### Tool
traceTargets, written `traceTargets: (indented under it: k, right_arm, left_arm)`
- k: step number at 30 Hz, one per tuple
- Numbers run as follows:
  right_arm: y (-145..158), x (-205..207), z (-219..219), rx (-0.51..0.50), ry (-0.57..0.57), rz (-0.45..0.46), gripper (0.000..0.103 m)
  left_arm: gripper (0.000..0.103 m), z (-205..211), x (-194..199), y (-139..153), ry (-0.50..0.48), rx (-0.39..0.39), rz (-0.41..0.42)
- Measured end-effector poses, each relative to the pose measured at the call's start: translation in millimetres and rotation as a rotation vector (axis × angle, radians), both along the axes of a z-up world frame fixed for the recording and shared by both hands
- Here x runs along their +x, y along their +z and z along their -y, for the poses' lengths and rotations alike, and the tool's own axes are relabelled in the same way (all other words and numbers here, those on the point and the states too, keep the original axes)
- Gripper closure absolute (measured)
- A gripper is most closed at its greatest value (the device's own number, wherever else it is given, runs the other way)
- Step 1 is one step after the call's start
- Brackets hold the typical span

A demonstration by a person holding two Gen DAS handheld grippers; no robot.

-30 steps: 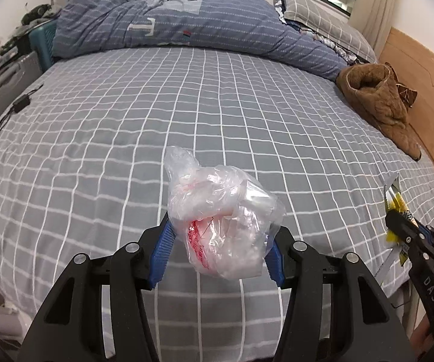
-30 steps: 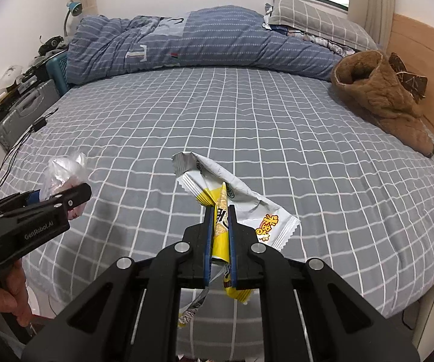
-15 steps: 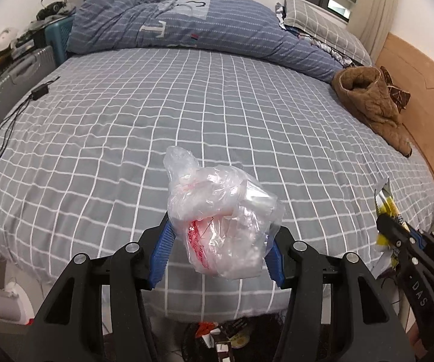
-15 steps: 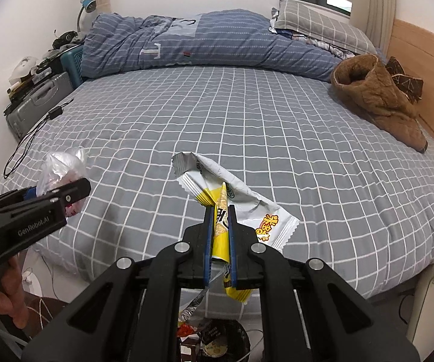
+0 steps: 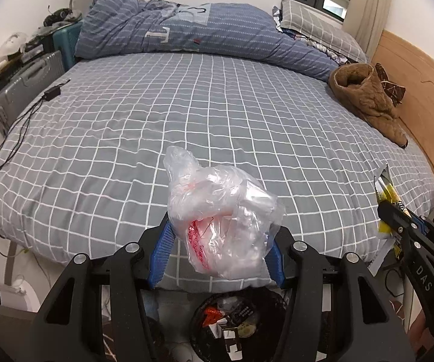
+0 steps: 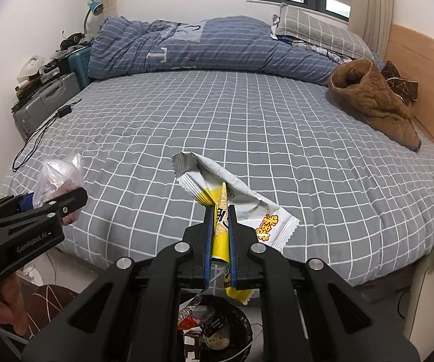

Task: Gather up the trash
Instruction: 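Lift the yellow wrapper and plastic bag and carry both to the bin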

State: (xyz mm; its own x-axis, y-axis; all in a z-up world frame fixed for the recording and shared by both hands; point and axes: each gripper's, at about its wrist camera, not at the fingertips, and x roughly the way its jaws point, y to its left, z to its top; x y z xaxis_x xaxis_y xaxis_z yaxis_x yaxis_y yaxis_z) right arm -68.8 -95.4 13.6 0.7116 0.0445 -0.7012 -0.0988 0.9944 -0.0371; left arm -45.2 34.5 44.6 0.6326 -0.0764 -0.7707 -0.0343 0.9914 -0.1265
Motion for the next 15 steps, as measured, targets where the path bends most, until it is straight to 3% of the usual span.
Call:
traceTargets:
  k: [15]
  right_arm:
    - [-3, -42, 7, 0.006, 0.001, 0.004, 0.095]
  left_arm:
    - [0.051, 8, -49, -4, -0.015, -0.025, -0.006]
